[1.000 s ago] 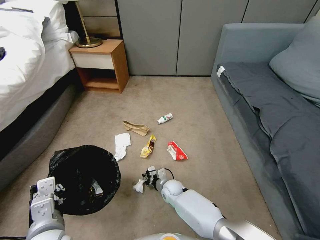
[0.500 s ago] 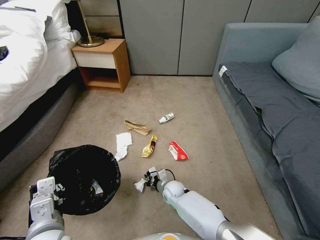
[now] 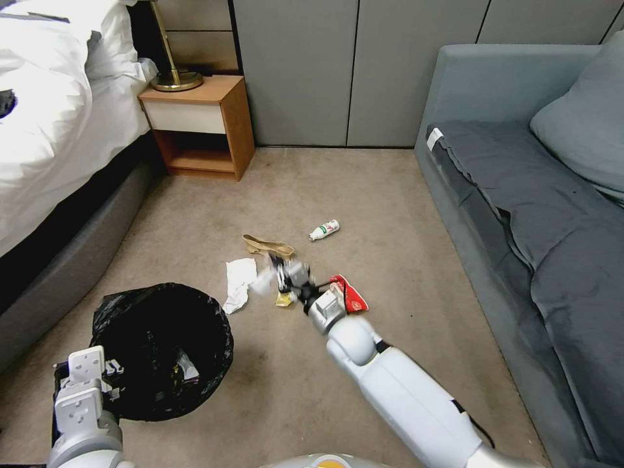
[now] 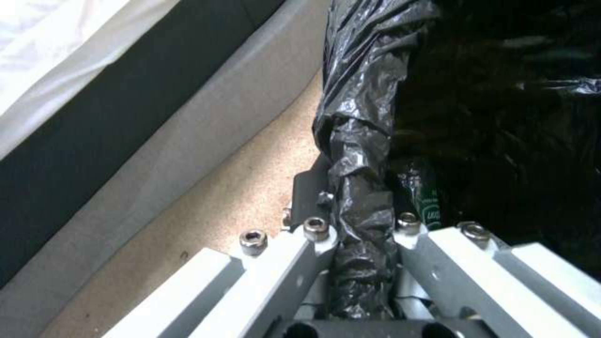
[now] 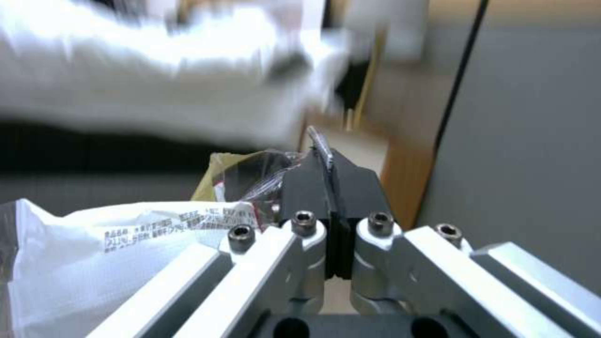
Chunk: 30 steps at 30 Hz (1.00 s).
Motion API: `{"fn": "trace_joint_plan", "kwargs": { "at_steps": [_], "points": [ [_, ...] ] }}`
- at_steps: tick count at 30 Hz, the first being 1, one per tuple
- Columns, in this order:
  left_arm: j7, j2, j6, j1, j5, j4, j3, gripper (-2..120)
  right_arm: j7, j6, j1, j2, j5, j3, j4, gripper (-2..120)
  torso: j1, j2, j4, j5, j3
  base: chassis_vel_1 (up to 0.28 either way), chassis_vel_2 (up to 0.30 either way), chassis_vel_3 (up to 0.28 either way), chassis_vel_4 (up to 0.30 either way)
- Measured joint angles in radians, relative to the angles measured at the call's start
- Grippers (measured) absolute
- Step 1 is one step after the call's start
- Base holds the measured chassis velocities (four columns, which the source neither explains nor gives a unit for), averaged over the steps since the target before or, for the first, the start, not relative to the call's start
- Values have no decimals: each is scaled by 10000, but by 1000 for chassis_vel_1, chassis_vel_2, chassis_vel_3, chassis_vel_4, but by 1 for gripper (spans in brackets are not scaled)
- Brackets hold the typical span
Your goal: Pick up the trash bin, then pick up the garbage from the floor and place it into the trash bin.
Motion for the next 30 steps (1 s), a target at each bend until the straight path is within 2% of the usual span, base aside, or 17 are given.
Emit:
{"fn": "trace_joint_plan", "kwargs": {
  "at_steps": [1, 4, 6, 10, 12, 16, 18, 21, 24, 30],
  "points": [
    [0, 0, 0, 0, 0, 0, 0, 1, 0, 0, 0, 0, 0, 0, 0, 0, 0, 0, 0, 0, 0, 0, 0, 0, 0],
    [2, 0, 8, -61, 32, 84, 127, 1, -626, 685, 193, -144, -7, -144, 1434, 0, 1, 0, 1, 0, -1, 0, 0, 0, 0],
    [2, 0, 8, -63, 44, 96, 150, 1, -768, 803, 220, -178, -5, -234, 1616, 0, 1, 0, 0, 0, 0, 0, 0, 0, 0],
    [3, 0, 11, -79, 83, 127, 206, 1, -1122, 1043, 334, -372, -38, -847, 2165, 0, 0, 0, 1, 0, 0, 0, 0, 0, 0],
    [5, 0, 14, -83, 96, 128, 213, 1, -1177, 1051, 521, -599, -43, -1699, 2266, 0, 0, 0, 1, 0, 0, 0, 0, 0, 0],
    [8, 0, 18, -81, 109, 128, 223, 1, -1126, 1062, 838, -763, -82, -2836, 1877, 0, 0, 0, 1, 0, 0, 0, 0, 0, 0],
    [8, 0, 19, -83, 115, 128, 228, 1, -1077, 1068, 916, -765, -112, -3057, 1712, 0, 0, 0, 2, 0, 0, 0, 0, 0, 0],
    [23, 0, 19, -118, 152, 128, 273, 1, -934, 1331, 1163, -561, -409, -3853, 518, 0, 0, 0, 2, 0, 0, 0, 0, 0, 0],
    [25, 0, 19, -138, 161, 128, 285, 1, -910, 1427, 1207, -383, -563, -4153, -220, 0, 0, 0, 1, 0, 0, 0, 0, 0, 0],
    [25, 0, 20, -168, 141, 124, 257, 1, -970, 1367, 1159, -307, -585, -4242, -609, 0, 0, 0, 0, -1, 0, 0, 0, 0, 0]
  ]
}}
